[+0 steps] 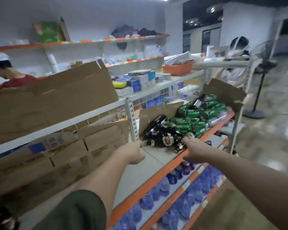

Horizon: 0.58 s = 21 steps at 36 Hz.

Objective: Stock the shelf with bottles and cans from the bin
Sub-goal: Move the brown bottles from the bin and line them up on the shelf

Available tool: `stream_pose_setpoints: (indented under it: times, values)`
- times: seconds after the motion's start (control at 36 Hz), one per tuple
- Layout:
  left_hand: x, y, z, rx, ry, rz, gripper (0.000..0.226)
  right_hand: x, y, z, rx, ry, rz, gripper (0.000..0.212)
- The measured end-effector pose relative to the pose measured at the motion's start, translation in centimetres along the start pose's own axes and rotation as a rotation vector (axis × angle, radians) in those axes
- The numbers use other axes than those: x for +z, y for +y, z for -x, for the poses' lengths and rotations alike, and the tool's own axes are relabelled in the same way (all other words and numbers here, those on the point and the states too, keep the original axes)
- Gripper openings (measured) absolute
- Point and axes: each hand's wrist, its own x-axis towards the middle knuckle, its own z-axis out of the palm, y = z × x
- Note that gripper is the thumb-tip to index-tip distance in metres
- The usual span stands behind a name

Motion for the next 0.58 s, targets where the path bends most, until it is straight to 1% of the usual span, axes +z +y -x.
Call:
stream_pose_setpoints:
  times: [0.06, 0.14, 0.19, 0.25, 0.39, 0.47, 0.58]
  values:
    - [0.5, 2.4, -2.2, 0.016, -0.017, -0.048, 0.05, -0.5, 3.2, 0.1, 0.033, -0.012, -0.001, 0.064]
    - [1.1, 5.3, -4.9, 0.038, -0.039, -0.088, 0.053, -0.5, 6.7, -0.4, 0.049, -0.037, -0.01, 0.059]
    - [1.4, 6.6, -6.7, 0.044, -0.067, -0.106, 0.051, -0.4, 8.2, -1.3, 0.047, -0.031, -0.014, 0.052]
    - [1.7, 7.3, -8.6, 0.042, -0.081, -0.117, 0.047, -0.1, 9.3, -2.6, 0.042, -0.035, -0.003, 0.053]
    - [2.5, 7.6, -13.6, 0.032, -0.112, -0.099, 0.048, 0.5, 9.6, -7.3, 0.009, -0.12, 0.035, 0.059]
    - [3.2, 7.4, -17.0, 0.027, -0.135, -0.093, 0.049, 1.3, 8.8, -11.3, -0.029, -0.124, 0.066, 0.047]
    - [4.2, 6.8, -21.9, 0.023, -0.202, -0.05, 0.052, 2.9, 8.3, -17.0, -0.086, -0.151, 0.119, 0.046]
